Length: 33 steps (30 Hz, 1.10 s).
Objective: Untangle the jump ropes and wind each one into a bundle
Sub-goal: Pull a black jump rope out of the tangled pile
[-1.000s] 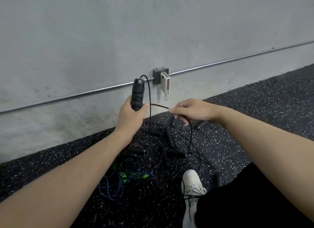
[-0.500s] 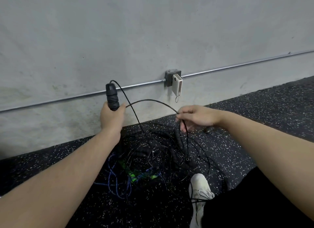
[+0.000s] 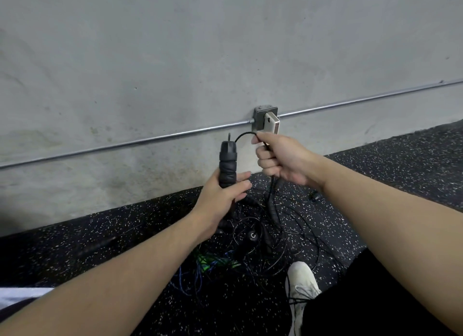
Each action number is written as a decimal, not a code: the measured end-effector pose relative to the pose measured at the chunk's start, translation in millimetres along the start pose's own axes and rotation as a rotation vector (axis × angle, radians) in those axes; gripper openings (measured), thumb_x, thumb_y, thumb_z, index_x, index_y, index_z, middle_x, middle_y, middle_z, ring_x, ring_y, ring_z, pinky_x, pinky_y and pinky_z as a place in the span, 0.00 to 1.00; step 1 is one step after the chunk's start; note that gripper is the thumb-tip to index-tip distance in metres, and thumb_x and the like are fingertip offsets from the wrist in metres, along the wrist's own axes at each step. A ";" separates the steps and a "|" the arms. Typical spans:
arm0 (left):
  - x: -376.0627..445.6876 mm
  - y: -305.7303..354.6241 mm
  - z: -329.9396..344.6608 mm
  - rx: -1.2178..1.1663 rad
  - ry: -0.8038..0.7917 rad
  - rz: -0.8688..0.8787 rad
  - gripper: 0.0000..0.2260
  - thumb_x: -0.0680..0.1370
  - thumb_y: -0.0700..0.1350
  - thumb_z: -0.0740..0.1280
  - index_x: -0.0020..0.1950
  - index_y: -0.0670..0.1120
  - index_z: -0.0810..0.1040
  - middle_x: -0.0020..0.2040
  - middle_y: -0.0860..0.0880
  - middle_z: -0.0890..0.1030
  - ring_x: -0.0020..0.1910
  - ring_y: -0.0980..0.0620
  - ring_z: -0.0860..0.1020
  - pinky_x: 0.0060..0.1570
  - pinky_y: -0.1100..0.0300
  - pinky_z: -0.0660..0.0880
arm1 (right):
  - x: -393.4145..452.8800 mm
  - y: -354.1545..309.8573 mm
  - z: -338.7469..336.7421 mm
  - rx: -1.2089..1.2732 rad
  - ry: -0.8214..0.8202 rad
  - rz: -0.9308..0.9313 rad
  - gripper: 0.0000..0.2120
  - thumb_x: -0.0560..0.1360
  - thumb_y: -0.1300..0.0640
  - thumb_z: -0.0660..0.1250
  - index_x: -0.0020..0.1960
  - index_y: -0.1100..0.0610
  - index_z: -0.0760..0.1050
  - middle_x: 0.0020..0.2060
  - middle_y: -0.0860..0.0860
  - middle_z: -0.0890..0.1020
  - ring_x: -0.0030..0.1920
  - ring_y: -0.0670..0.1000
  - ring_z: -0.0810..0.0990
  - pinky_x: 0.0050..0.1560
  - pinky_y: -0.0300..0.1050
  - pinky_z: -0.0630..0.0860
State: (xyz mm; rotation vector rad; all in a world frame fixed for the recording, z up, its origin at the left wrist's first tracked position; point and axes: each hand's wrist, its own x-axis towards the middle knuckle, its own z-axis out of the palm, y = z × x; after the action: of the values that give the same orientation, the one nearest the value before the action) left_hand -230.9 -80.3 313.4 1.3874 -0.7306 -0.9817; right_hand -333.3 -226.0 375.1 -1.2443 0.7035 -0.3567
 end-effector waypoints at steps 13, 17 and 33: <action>4.4 2.9 10.2 -0.046 -0.056 -0.048 0.13 0.75 0.35 0.75 0.55 0.42 0.74 0.50 0.42 0.83 0.48 0.44 0.86 0.51 0.53 0.83 | 18.9 -7.0 22.5 0.714 0.037 0.079 0.16 0.85 0.54 0.53 0.40 0.55 0.67 0.23 0.47 0.61 0.19 0.44 0.57 0.18 0.35 0.52; 7.0 10.4 6.2 -0.111 0.005 -0.037 0.12 0.76 0.35 0.73 0.54 0.44 0.74 0.47 0.47 0.83 0.43 0.47 0.86 0.43 0.55 0.83 | 15.7 -4.2 18.4 0.407 0.092 0.004 0.21 0.85 0.43 0.51 0.51 0.56 0.75 0.34 0.51 0.76 0.32 0.49 0.76 0.32 0.41 0.76; 23.9 36.0 -30.1 -0.413 0.303 -0.004 0.09 0.78 0.35 0.70 0.50 0.46 0.73 0.48 0.44 0.82 0.47 0.44 0.86 0.41 0.50 0.84 | -5.8 25.4 25.1 -0.782 -0.439 0.000 0.10 0.86 0.56 0.55 0.53 0.53 0.75 0.55 0.53 0.86 0.52 0.46 0.83 0.56 0.37 0.76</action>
State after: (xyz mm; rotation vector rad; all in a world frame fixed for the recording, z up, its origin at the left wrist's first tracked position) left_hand -188.9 -90.6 343.4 1.1371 -0.2772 -0.8427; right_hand -324.1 -196.3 356.5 -1.9793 0.4633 0.2282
